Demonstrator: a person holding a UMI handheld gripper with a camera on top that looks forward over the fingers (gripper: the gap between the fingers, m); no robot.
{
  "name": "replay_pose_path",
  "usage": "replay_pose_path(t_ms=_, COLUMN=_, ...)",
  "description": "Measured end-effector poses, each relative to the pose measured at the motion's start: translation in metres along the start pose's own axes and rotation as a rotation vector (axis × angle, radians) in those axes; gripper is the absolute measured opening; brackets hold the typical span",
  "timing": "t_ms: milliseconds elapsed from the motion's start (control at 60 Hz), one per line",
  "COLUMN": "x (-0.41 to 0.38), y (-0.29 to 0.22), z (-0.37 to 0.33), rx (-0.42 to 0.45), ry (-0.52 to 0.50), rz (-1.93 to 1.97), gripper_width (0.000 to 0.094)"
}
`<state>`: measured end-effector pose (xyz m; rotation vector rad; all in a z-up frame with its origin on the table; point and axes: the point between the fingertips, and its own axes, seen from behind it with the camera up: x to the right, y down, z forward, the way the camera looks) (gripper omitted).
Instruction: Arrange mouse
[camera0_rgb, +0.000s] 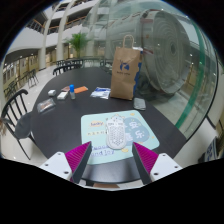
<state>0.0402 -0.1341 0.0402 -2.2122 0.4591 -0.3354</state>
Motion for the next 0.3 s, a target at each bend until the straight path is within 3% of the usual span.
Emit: replay_pose_path(t_ms=300, x=-0.022, y=0.02, z=-0.112, rx=0.095, ry=0.043, rz=-0.019, gripper_width=0.0843)
